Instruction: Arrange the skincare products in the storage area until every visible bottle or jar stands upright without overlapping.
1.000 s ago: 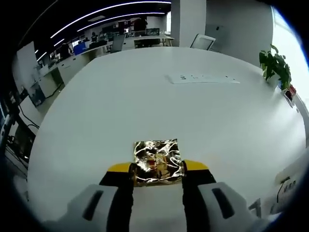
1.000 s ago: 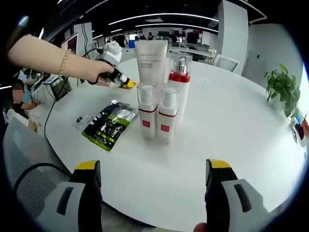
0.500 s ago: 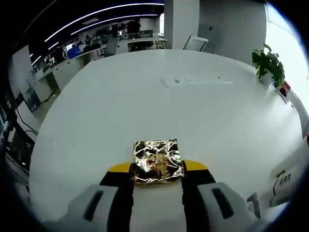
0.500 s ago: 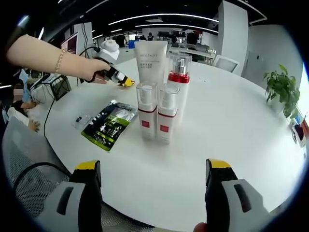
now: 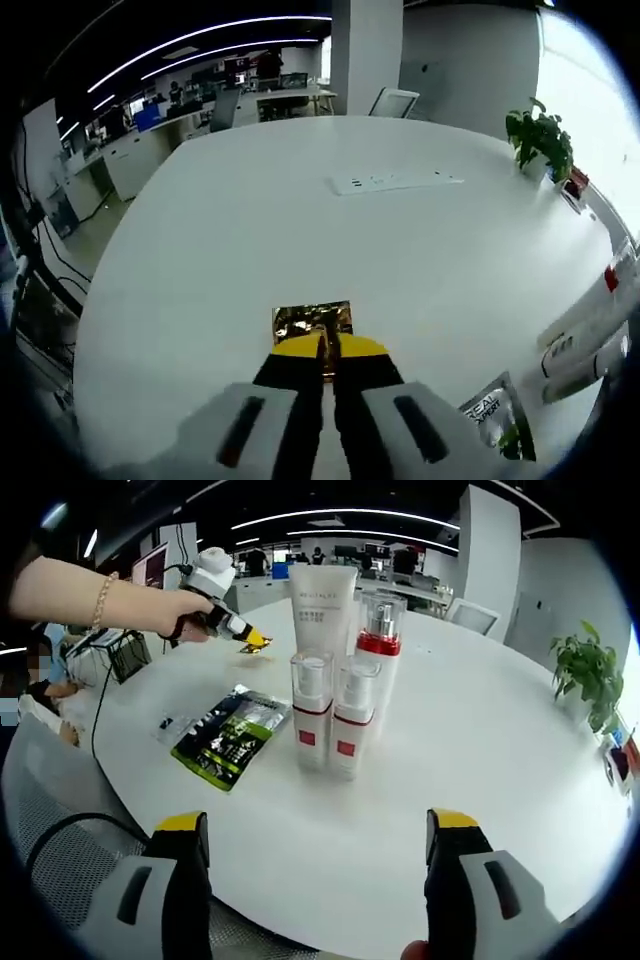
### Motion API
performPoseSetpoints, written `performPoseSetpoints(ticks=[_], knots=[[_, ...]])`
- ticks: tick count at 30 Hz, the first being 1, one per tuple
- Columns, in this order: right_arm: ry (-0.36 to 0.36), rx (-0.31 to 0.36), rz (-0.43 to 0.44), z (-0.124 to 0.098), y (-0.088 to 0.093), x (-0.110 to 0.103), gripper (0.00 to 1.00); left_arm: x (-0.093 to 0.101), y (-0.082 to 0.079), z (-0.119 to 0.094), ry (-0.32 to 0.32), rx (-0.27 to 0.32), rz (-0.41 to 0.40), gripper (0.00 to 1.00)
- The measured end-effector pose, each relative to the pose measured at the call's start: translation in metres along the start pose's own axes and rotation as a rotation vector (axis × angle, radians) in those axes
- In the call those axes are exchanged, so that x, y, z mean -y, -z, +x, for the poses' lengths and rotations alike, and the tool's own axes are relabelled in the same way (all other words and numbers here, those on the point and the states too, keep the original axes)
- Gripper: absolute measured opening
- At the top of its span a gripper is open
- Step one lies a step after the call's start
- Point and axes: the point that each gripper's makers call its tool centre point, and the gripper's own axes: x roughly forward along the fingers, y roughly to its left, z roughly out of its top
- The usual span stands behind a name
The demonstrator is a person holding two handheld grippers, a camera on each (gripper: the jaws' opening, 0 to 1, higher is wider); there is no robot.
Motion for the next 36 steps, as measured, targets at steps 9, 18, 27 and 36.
performPoseSetpoints(ticks=[9, 18, 27, 36], knots=[[-0.003, 0.02, -0.01, -0.006, -0.007, -0.003, 0.9, -0.006, 0.003, -0.018, 0.042, 0.044, -0.006, 0.18], [-0.008, 0.032, -0.026, -0.007, -0.01, -0.003, 0.9, -0.005, 0.016, -0.032, 0.014, 0.041, 0.0, 0.27], [-0.017, 0.042, -0.036, -0.009, -0.011, -0.005, 0.9, -0.006, 0.015, -0.039, 0.041, 0.025, -0.01, 0.42], [-0.023, 0.031, -0.062, -0.005, -0.009, -0.006, 0.91, -0.012, 0.014, -0.04, 0.047, 0.034, -0.028, 0.59]])
